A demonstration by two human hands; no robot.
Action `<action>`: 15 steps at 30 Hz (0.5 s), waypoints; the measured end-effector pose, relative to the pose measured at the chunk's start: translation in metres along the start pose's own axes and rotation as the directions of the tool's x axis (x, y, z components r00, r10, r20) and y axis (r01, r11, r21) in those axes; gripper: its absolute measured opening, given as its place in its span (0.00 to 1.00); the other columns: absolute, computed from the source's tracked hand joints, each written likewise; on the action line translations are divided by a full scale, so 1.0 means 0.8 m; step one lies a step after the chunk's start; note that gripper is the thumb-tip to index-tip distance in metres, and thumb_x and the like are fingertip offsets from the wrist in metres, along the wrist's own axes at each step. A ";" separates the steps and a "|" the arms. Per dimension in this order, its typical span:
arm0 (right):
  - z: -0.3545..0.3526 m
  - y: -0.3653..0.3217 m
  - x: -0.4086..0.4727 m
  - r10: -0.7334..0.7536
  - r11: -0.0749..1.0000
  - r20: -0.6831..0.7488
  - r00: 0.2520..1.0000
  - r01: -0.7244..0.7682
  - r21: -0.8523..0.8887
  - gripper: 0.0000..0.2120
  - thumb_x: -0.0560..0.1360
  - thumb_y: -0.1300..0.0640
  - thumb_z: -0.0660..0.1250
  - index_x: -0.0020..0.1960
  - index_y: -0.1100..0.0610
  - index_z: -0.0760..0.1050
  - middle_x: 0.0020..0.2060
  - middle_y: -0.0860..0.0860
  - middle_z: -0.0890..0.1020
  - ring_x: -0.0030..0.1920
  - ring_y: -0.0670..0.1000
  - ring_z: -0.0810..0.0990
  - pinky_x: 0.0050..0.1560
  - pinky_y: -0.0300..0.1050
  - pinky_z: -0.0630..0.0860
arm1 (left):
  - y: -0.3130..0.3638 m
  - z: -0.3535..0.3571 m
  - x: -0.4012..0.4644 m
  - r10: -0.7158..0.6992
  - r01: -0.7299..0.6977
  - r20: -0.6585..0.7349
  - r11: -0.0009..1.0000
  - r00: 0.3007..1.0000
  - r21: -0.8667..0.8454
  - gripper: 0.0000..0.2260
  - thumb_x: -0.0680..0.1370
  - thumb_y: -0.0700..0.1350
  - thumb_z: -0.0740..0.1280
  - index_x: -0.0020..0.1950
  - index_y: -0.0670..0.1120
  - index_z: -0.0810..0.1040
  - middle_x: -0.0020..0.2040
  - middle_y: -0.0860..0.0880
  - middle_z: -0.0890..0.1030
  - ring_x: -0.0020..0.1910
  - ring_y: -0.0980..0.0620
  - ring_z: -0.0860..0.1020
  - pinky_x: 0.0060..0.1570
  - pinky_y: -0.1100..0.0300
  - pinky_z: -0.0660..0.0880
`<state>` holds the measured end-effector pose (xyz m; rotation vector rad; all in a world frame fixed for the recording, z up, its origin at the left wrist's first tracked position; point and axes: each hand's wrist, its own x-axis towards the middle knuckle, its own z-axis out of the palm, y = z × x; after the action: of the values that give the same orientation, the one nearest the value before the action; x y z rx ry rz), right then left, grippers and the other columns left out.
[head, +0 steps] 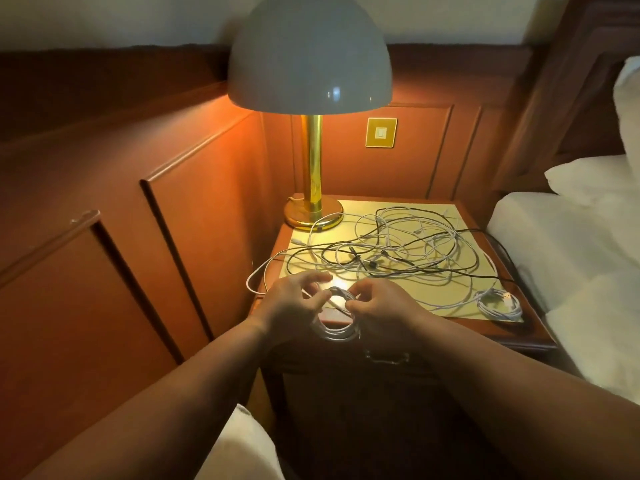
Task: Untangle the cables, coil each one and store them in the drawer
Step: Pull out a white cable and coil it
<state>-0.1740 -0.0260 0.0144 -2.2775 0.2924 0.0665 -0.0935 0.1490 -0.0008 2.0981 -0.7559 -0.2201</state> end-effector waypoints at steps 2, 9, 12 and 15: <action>0.004 0.003 0.021 0.033 0.999 -0.003 0.999 -0.032 0.035 0.08 0.78 0.55 0.69 0.56 0.55 0.80 0.46 0.53 0.83 0.44 0.50 0.83 0.47 0.49 0.82 | -0.020 -0.017 0.018 -0.049 0.045 -0.102 0.998 0.994 -0.048 0.12 0.80 0.48 0.67 0.64 0.52 0.80 0.52 0.49 0.81 0.49 0.50 0.81 0.44 0.54 0.82; 0.025 -0.002 0.078 0.140 0.975 0.008 0.990 -0.139 0.171 0.05 0.79 0.60 0.67 0.44 0.55 0.79 0.42 0.58 0.84 0.41 0.53 0.85 0.37 0.43 0.81 | -0.113 -0.060 0.049 -0.345 0.387 -0.181 0.864 0.921 0.324 0.18 0.76 0.54 0.71 0.65 0.54 0.77 0.63 0.46 0.73 0.64 0.44 0.72 0.62 0.49 0.73; 0.040 -0.008 0.094 0.187 0.963 0.033 0.982 -0.190 0.193 0.04 0.78 0.60 0.67 0.47 0.59 0.80 0.42 0.57 0.83 0.40 0.52 0.84 0.36 0.43 0.82 | -0.129 -0.055 0.049 -0.346 0.360 -0.102 0.887 0.933 0.288 0.14 0.74 0.57 0.73 0.58 0.58 0.78 0.61 0.49 0.72 0.64 0.46 0.72 0.63 0.51 0.71; 0.055 -0.012 0.108 0.228 0.954 0.045 0.973 -0.232 0.189 0.04 0.78 0.58 0.68 0.47 0.58 0.80 0.41 0.55 0.83 0.41 0.52 0.84 0.43 0.47 0.84 | -0.135 -0.047 0.047 -0.252 0.289 -0.155 0.905 0.955 0.313 0.08 0.75 0.57 0.72 0.50 0.58 0.77 0.55 0.53 0.72 0.60 0.48 0.72 0.60 0.53 0.72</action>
<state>-0.0860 -0.0031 -0.0202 -2.0405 0.5288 0.1766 -0.0007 0.1994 -0.0582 2.5164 -0.4532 -0.1297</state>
